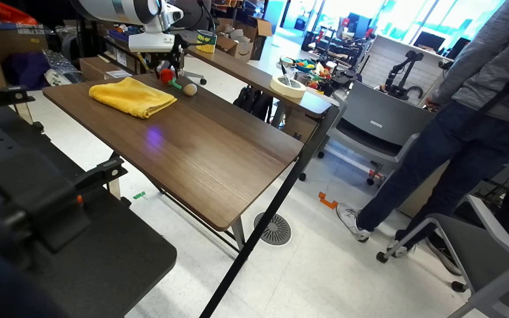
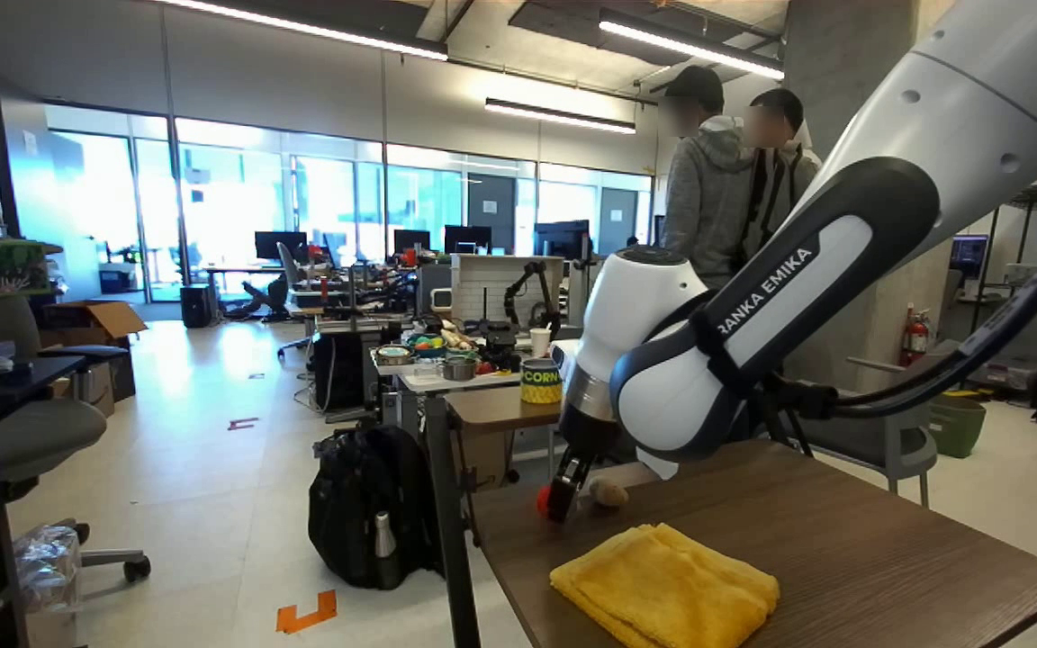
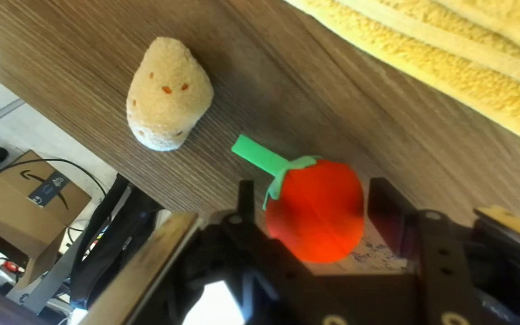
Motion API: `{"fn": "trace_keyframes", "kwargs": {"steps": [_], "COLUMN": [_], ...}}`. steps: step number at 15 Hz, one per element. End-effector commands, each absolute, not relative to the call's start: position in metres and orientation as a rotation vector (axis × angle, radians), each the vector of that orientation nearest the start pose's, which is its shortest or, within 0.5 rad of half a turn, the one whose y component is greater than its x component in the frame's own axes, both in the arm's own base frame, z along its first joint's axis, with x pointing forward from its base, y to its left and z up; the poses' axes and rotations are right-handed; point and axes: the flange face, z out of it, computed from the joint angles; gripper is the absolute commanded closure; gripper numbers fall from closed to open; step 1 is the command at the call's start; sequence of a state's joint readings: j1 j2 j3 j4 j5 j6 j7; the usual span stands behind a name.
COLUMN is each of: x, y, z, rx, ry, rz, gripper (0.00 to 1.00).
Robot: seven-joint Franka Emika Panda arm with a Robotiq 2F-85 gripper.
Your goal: Use the towel to clean the table and move the toys to the left
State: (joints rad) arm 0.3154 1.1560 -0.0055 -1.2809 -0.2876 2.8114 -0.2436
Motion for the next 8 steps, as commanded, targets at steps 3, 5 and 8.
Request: {"fn": "trace_keyframes", "kwargs": {"steps": [3, 5, 8], "x": [0.684, 0.670, 0.648], "y": [0.227, 0.224, 0.212], "z": [0.110, 0.125, 0.141], "rx": [-2.939, -2.882, -2.850], "ry": [-1.163, -1.173, -1.119], "rz": [-0.548, -0.489, -0.346], "gripper": [0.00, 0.00, 0.00]}}
